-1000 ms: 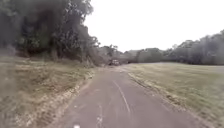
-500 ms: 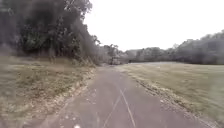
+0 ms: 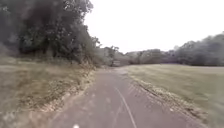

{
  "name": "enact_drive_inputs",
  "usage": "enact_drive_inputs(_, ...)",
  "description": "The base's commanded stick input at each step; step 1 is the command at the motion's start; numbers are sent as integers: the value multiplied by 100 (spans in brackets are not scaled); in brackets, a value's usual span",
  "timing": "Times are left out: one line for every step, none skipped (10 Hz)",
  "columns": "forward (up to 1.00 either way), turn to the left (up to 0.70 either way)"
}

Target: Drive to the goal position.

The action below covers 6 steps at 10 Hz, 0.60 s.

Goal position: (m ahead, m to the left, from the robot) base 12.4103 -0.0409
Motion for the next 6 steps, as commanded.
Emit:
enact_drive_inputs(60, 3)
enact_drive_inputs(60, 3)
enact_drive_inputs(60, 3)
enact_drive_inputs(60, 3)
enact_drive_inputs(60, 4)
enact_drive_inputs(60, 11)
